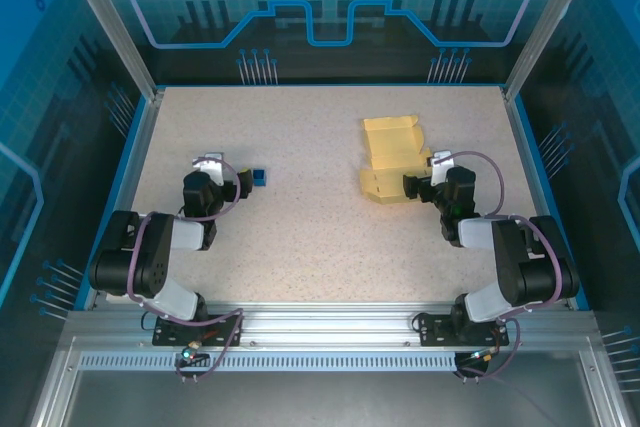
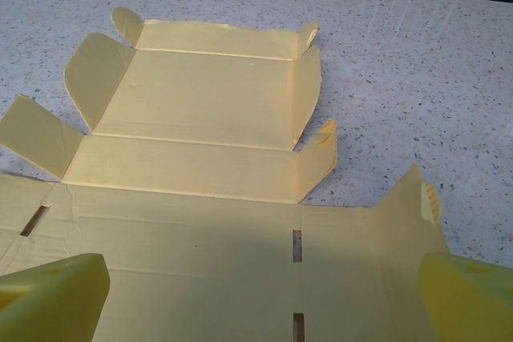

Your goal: Fold the paper box

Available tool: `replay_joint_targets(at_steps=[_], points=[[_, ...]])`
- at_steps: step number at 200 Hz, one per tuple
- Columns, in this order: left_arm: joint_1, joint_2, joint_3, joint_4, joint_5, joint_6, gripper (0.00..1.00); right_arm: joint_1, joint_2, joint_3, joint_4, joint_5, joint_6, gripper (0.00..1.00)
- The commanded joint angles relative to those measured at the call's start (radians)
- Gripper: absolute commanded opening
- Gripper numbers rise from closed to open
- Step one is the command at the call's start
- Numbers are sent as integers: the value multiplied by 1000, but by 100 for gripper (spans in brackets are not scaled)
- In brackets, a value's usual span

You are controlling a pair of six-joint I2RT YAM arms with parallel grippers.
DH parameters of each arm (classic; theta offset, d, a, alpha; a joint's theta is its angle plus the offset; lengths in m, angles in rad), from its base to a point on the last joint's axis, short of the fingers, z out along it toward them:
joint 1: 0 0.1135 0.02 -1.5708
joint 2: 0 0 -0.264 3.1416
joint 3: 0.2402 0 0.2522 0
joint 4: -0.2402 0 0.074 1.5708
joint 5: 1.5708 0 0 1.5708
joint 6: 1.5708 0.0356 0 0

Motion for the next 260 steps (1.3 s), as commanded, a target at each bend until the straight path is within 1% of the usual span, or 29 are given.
replay_joint_targets(at_steps=[1, 42, 54, 63, 76, 85, 94, 102, 112, 129, 137, 148, 160, 169, 187, 201, 217, 238, 249, 260], points=[[12, -4, 13, 7, 25, 16, 99, -15, 6, 18, 17, -19, -2, 100], [20, -6, 11, 10, 34, 9, 99, -15, 5, 17, 21, -16, -3, 100], [22, -32, 15, -18, 26, 1, 99, -14, -17, 35, -25, 6, 8, 100], [24, -78, 28, -75, 23, -1, 99, -15, -51, 55, -87, 25, 15, 100], [24, -152, 59, -198, 8, -5, 99, -18, -110, 97, -224, 67, 47, 100], [25, -201, 86, -285, -2, -12, 99, -20, -146, 110, -279, 90, 72, 100], [24, -241, 114, -362, -26, -47, 99, -23, -189, 109, -308, 119, 97, 100], [24, -272, 135, -413, -40, -96, 99, -29, -230, 117, -350, 157, 149, 100], [24, -304, 159, -463, -13, -143, 99, -52, -279, 154, -443, 179, 232, 100], [24, -337, 197, -514, 29, -235, 99, -93, -333, 241, -677, 216, 377, 100], [23, -347, 210, -525, 59, -278, 99, -106, -348, 273, -746, 192, 405, 100], [14, -361, 224, -534, 116, -319, 99, -103, -366, 299, -800, 145, 399, 100], [-11, -377, 246, -567, 150, -348, 99, -84, -382, 312, -830, 102, 387, 100], [-40, -387, 276, -620, 169, -350, 98, -60, -389, 318, -850, 91, 381, 100], [-125, -384, 335, -719, 216, -319, 96, 12, -370, 344, -896, 105, 362, 100], [-189, -367, 371, -776, 219, -329, 94, 53, -324, 388, -942, 117, 335, 100], [-243, -341, 405, -816, 250, -331, 92, 59, -249, 452, -1011, 120, 295, 100], [-310, -306, 445, -855, 249, -340, 91, 54, -171, 529, -1079, 129, 256, 97], [-352, -281, 465, -870, 244, -351, 90, 47, -147, 552, -1107, 149, 269, 95], [-394, -260, 486, -881, 234, -364, 89, 36, -134, 560, -1121, 133, 287, 93]])
